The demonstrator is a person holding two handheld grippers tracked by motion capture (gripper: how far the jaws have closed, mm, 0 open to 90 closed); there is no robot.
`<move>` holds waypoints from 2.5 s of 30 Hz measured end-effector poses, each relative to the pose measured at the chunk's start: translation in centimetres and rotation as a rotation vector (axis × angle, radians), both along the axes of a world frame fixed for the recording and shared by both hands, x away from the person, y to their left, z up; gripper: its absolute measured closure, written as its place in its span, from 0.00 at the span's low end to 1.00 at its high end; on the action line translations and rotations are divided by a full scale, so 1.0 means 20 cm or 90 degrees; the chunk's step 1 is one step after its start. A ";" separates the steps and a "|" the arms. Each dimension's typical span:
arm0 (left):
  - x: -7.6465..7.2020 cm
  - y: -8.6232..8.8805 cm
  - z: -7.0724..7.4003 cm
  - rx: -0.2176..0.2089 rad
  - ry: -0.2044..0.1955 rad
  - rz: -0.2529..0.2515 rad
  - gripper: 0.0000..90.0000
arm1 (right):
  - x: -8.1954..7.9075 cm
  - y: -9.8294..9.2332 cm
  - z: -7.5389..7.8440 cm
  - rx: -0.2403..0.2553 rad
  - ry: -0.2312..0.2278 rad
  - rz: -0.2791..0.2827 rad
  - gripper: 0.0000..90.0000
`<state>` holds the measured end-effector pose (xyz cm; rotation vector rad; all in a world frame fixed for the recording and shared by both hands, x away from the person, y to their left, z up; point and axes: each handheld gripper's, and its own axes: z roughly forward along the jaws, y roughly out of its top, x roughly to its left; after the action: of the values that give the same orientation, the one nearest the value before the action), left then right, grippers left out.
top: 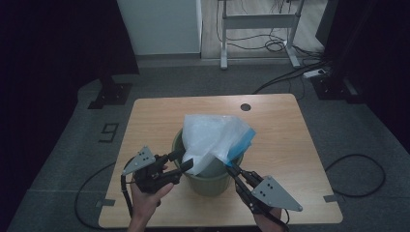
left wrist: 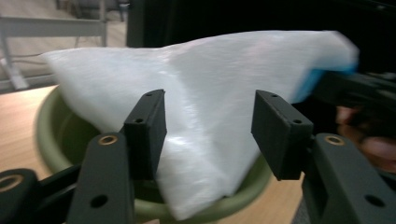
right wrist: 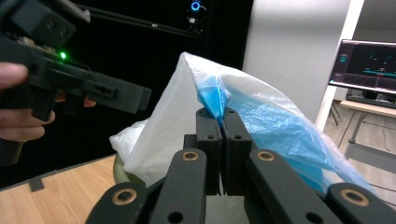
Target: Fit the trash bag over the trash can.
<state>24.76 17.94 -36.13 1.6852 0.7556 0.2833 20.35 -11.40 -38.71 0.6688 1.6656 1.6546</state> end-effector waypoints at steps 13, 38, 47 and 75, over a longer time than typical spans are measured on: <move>-0.03 -0.15 0.00 0.058 -0.041 -0.035 0.59 | 0.03 0.03 0.02 0.003 0.011 0.012 0.97; -0.02 0.12 0.00 -0.075 -0.044 0.004 1.00 | -0.07 -0.11 -0.07 0.022 0.007 0.003 0.54; -0.01 0.18 -0.03 -0.086 -0.040 0.019 1.00 | 0.03 -0.15 -0.15 0.010 0.063 -0.040 0.54; 0.02 0.27 -0.02 -0.150 -0.019 0.045 1.00 | 0.13 0.01 -0.09 -0.028 0.084 0.009 0.45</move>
<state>25.13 23.35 -36.62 1.4310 0.7965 0.2573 22.99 -11.28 -40.44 0.7601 1.7977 1.6089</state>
